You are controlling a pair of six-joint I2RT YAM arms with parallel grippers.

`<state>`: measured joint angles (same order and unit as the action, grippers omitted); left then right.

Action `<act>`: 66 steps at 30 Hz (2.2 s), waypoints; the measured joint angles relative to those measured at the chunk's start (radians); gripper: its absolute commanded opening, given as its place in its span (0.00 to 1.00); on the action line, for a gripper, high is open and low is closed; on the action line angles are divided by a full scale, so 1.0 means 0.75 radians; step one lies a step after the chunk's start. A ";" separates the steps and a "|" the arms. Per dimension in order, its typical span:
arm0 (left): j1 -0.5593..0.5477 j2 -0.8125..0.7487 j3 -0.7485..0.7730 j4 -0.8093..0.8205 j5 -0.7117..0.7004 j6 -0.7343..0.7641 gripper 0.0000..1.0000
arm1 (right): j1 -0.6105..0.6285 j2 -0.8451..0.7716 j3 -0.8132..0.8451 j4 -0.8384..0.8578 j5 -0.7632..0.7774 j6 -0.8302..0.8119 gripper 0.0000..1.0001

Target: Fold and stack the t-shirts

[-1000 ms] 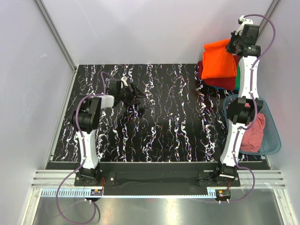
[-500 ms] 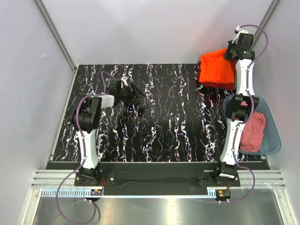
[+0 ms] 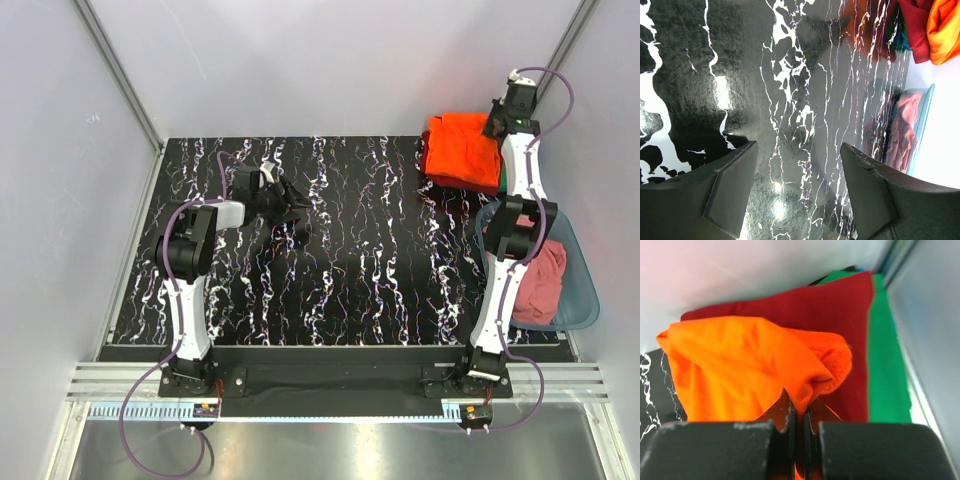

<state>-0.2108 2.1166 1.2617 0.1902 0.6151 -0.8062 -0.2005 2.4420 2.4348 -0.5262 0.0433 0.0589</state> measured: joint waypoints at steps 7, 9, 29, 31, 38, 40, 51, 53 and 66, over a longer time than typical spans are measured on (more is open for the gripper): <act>-0.001 0.000 0.000 -0.003 0.001 0.006 0.73 | -0.048 -0.083 -0.046 0.043 0.004 -0.001 0.00; -0.001 0.000 0.000 -0.003 0.001 0.007 0.73 | -0.054 -0.097 -0.050 0.049 0.023 0.000 0.00; -0.002 0.016 0.029 -0.021 0.005 0.007 0.72 | -0.061 -0.014 0.011 0.195 -0.439 -0.033 0.46; -0.002 0.017 0.031 -0.022 0.005 0.008 0.72 | -0.063 0.043 0.038 0.226 -0.386 -0.017 0.95; -0.005 0.017 0.035 -0.025 0.005 0.016 0.72 | -0.090 0.152 0.013 0.240 -0.043 0.038 1.00; -0.006 0.017 0.035 -0.026 0.005 0.017 0.72 | -0.098 0.148 -0.004 0.247 0.006 0.066 1.00; -0.008 0.017 0.035 -0.027 0.005 0.017 0.72 | -0.107 -0.119 -0.131 0.255 0.136 0.207 1.00; -0.009 0.017 0.035 -0.027 0.005 0.017 0.72 | -0.104 -0.171 -0.133 0.269 0.127 0.228 0.99; -0.010 0.017 0.035 -0.028 0.005 0.018 0.72 | 0.112 0.053 0.128 0.220 -0.020 0.224 0.86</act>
<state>-0.2180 2.1296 1.2877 0.1688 0.6189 -0.7925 -0.1162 2.4817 2.5305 -0.3611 0.0284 0.2272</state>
